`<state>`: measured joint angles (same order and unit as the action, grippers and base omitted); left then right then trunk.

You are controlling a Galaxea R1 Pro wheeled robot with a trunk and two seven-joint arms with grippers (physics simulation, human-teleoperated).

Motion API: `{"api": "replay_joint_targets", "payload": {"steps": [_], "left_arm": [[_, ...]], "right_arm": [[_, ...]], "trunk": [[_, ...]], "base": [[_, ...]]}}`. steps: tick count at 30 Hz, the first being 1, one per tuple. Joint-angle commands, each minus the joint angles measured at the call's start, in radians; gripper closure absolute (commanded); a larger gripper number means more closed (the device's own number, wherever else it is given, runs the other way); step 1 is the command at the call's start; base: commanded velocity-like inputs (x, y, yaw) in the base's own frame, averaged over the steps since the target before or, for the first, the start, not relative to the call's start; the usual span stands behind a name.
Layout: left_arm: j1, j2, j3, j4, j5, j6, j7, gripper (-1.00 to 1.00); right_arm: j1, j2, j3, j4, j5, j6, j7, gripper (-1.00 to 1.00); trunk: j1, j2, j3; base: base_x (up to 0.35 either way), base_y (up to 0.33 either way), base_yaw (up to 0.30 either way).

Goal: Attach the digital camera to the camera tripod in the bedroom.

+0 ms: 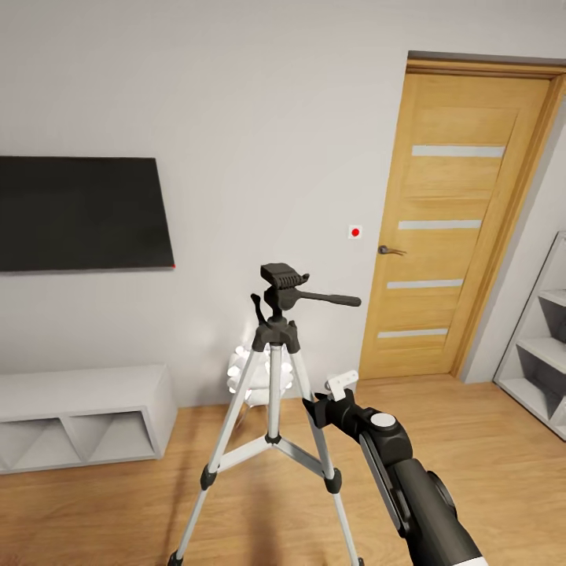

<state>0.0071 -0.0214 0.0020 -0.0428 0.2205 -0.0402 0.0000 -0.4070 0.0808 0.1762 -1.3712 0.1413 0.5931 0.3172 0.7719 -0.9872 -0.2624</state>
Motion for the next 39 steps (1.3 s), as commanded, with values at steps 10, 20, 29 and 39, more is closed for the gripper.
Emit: {"api": "replay_joint_targets", "payload": {"steps": [10, 20, 29, 39], "left_arm": [[0.001, -0.001, 0.001, -0.002, 0.007, -0.001, 0.0, -1.0], [0.001, 0.0, 0.001, -0.002, 0.008, -0.001, 0.0, -1.0], [0.001, 0.0, 0.001, -0.002, 0.008, -0.001, 0.0, -1.0], [0.001, 0.0, 0.001, -0.002, 0.008, -0.001, 0.0, -1.0]], "right_arm": [[-0.001, 0.0, -0.001, -0.002, 0.019, 0.001, 0.005, 1.0], [-0.001, 0.0, -0.001, -0.001, 0.066, 0.0, 0.004, 1.0], [-0.001, 0.002, -0.001, 0.012, 0.056, -0.071, -0.001, 1.0], [-0.001, 0.002, -0.001, 0.1, 0.051, -0.176, -0.001, 1.0]], "trunk": [[0.0, -0.001, -0.001], [0.0, -0.001, -0.001], [0.0, -0.001, -0.001], [0.0, -0.001, -0.001]], "base": [[-0.044, 0.0, 0.0], [-0.086, 0.0, 0.0], [-0.004, 0.0, 0.0], [0.0, 0.0, 0.0]]}}
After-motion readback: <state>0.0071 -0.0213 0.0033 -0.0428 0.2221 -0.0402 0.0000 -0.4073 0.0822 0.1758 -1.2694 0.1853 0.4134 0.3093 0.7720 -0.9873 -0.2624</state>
